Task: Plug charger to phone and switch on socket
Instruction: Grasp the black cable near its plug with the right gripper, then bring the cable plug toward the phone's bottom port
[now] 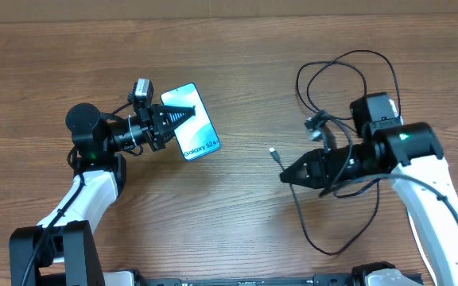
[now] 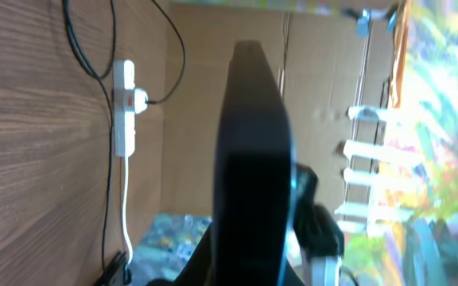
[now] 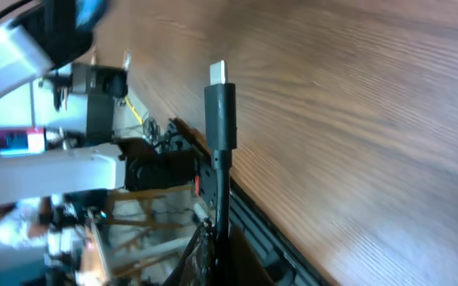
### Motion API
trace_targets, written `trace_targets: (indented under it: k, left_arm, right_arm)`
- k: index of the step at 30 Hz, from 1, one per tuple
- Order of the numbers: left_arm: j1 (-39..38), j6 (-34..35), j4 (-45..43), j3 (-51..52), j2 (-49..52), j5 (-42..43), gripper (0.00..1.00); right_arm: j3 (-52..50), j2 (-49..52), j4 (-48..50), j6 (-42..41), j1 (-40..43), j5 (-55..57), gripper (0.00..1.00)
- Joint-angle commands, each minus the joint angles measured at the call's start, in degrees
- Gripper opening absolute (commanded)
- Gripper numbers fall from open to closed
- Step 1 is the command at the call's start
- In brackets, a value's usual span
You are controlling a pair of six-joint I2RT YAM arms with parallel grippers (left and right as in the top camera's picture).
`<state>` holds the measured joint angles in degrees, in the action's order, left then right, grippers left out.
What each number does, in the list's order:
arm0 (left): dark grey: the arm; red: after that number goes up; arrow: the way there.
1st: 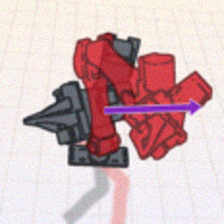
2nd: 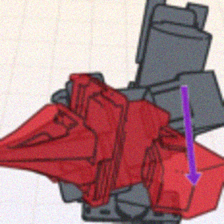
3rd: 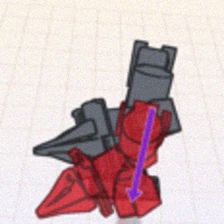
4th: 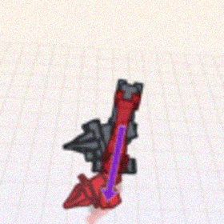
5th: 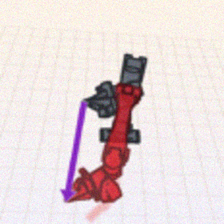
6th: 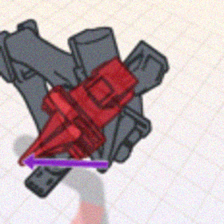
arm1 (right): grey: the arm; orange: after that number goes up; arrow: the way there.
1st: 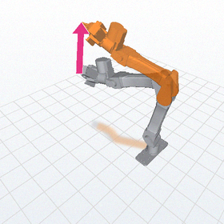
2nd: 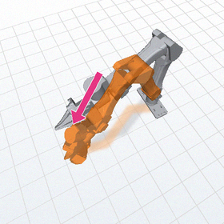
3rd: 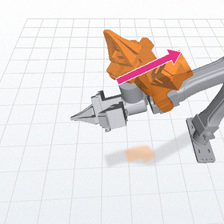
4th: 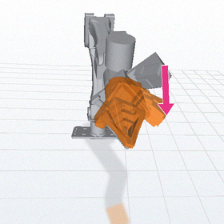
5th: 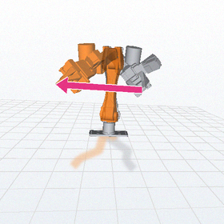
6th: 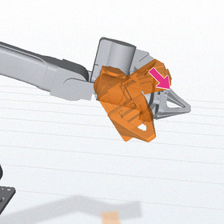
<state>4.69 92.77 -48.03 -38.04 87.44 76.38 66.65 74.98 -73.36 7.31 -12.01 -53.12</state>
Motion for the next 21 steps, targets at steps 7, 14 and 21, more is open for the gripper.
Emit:
trace_targets:
  k: [7,14,21]
  left_arm:
    - [-1.7,-3.5,-0.5,-1.4,-0.4,-6.3,0.04]
    - [-1.7,-5.2,-1.5,-1.4,-0.4,-6.6,0.04]
    - [-1.7,-5.2,-2.0,-1.4,-0.4,-8.7,0.04]
  right_arm:
    - [1.1,-1.0,16.5,-14.9,-14.4,1.3,0.04]
    - [1.1,-0.9,22.6,-24.7,-19.4,3.7,0.04]
    - [1.1,0.8,23.3,-31.8,-19.9,5.6,0.04]
